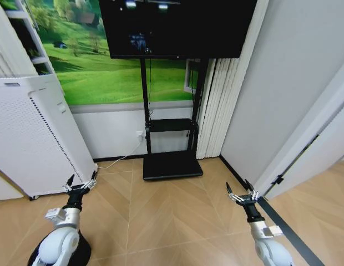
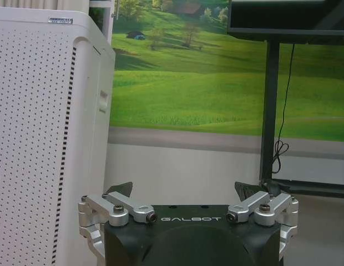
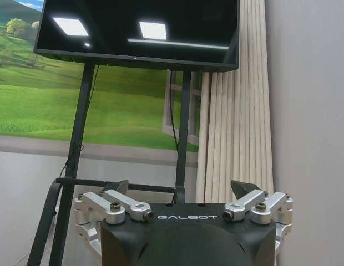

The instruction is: Pick up the trash bin and place the garbage on the floor into it.

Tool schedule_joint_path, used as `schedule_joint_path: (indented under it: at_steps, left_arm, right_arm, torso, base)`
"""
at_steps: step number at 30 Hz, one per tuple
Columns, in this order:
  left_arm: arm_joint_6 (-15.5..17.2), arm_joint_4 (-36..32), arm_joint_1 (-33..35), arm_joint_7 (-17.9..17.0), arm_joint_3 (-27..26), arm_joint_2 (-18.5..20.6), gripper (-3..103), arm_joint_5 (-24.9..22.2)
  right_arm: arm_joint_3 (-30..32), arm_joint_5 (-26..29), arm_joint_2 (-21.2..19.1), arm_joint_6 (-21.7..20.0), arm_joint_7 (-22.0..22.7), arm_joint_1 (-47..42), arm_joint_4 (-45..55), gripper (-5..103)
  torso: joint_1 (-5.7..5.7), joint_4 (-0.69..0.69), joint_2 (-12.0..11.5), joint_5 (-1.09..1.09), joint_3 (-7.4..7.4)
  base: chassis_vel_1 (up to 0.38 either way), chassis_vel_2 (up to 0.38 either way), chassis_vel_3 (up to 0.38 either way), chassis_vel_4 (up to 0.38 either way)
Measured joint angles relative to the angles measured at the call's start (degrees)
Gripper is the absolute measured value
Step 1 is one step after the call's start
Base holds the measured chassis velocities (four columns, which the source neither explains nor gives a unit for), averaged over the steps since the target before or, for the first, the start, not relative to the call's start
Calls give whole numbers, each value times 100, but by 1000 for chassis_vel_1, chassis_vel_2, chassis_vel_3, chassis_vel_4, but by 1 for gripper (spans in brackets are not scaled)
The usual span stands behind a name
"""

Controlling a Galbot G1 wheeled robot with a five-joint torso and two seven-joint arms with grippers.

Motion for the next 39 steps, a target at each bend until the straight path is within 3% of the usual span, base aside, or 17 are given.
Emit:
schedule_joint_path:
  at_steps: [22,39]
  left_arm:
    - [-6,32,4,28,31,18,100,0]
    - [-18,40,39,62,-16,31,100,12]
  right_arm:
    - [-11,-59,30,-7,-1,-33,-10,100]
    - [23,-323,6,82,55,69,-186,100]
  torso:
    - [135,-2,410,0,275]
    - [300,-1,884,1,580]
  base:
    - [-89,-94,82,97]
    - [148,138,-145,-147]
